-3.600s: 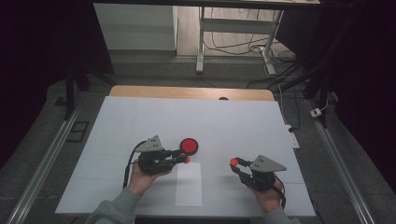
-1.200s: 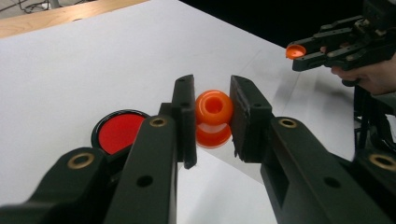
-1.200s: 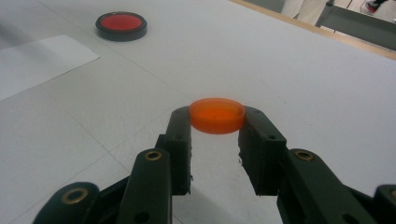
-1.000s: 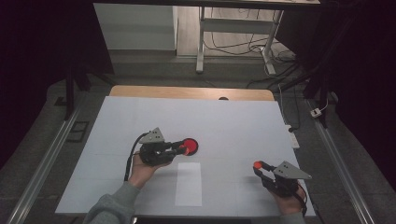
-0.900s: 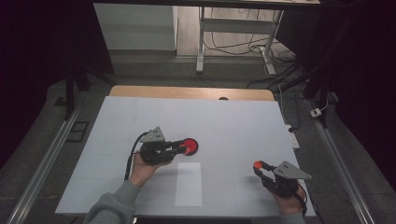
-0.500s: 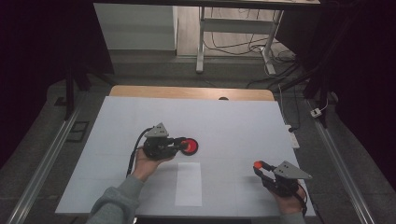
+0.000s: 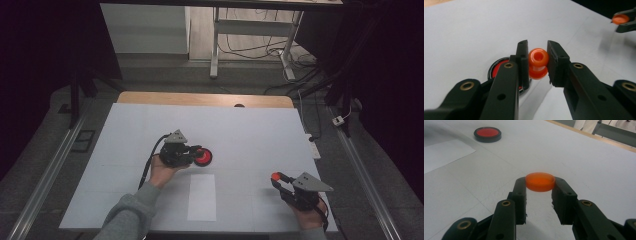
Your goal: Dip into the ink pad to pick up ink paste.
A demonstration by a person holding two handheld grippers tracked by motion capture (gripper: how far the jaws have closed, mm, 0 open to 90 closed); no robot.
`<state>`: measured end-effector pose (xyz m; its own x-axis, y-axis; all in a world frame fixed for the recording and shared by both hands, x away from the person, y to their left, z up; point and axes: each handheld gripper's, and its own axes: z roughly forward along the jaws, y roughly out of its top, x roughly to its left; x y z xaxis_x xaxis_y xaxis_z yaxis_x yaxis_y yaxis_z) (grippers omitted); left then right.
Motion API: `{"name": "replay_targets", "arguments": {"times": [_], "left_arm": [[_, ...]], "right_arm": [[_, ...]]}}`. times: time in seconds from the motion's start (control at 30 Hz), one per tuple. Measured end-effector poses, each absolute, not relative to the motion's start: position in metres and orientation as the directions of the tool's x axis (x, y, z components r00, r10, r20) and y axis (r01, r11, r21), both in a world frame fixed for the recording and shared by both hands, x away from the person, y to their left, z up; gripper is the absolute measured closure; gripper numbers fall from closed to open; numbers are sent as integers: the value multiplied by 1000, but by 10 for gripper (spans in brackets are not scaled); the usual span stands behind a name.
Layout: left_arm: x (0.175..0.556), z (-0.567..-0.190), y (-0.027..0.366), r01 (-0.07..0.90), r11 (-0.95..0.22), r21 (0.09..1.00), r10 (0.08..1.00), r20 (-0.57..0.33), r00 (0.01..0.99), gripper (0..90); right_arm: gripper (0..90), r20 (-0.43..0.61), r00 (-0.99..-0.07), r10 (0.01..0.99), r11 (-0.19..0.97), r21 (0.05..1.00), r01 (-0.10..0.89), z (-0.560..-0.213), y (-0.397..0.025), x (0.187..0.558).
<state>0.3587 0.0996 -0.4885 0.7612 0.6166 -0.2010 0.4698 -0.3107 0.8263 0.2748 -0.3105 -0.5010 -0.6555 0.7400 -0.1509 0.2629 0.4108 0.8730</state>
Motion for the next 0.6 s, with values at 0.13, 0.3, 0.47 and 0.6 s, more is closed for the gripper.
{"name": "replay_targets", "arguments": {"times": [0.13, 0.3, 0.47, 0.6], "left_arm": [[367, -493, 95, 485, -306, 819, 624, -212, 752, 725], [374, -500, 89, 497, -314, 809, 631, -213, 746, 724], [378, -503, 88, 503, -314, 805, 641, -211, 738, 724], [380, -505, 89, 509, -313, 802, 646, -213, 733, 724]], "right_arm": [[645, -148, -659, 738, 408, 876, 259, -501, -310, 275], [645, -151, -656, 739, 411, 873, 261, -501, -310, 275], [645, -150, -658, 737, 410, 874, 260, -501, -310, 275], [645, -149, -661, 735, 410, 875, 259, -501, -310, 275]]}}
